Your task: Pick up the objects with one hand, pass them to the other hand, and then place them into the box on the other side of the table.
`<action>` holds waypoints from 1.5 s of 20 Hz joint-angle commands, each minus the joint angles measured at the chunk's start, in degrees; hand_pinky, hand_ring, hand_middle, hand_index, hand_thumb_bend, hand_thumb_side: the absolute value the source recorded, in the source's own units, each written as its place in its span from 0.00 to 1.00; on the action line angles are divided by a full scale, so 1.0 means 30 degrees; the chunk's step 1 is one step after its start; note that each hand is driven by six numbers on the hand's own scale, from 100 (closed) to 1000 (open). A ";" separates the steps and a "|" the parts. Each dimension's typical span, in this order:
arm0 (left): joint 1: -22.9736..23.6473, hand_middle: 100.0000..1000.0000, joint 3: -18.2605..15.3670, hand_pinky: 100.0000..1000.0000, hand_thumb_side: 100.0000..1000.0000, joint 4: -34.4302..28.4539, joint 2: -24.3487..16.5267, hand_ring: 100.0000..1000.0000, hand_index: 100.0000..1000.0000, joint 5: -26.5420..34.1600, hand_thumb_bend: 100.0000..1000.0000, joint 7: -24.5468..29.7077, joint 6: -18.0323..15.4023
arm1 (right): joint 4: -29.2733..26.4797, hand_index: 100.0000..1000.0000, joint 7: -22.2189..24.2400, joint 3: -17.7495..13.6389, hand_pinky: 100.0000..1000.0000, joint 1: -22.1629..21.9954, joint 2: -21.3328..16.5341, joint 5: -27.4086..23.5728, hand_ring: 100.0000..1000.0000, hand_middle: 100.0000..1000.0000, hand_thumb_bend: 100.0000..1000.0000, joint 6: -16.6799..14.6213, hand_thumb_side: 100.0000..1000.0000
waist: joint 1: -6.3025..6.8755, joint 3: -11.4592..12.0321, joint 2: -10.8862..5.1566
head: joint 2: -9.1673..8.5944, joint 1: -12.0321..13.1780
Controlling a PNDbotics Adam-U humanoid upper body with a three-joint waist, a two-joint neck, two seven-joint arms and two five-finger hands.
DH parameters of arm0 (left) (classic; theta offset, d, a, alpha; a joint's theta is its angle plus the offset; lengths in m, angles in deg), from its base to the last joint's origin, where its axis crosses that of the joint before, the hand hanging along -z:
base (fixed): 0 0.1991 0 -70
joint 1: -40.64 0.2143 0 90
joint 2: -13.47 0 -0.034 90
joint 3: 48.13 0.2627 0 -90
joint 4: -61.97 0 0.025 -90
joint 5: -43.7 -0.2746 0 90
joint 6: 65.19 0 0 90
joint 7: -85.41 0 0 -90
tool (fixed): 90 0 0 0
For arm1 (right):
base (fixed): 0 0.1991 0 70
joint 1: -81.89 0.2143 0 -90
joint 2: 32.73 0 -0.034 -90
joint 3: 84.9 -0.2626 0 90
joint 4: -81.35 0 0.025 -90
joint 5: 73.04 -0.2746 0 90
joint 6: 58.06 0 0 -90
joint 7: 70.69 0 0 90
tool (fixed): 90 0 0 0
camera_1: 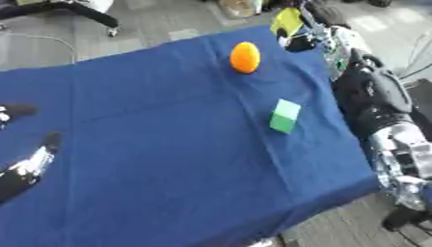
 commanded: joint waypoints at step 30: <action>-0.2386 0.68 0.1430 0.88 0.32 0.1159 0.0758 0.80 0.75 -0.2303 0.34 -0.1686 -0.1236 | -1.6765 0.60 0.7562 0.4424 0.57 -0.6047 0.9823 -1.1403 0.34 0.52 0.00 0.4620 0.38 | 0.0425 0.0203 -0.0067 | -0.0049 0.5852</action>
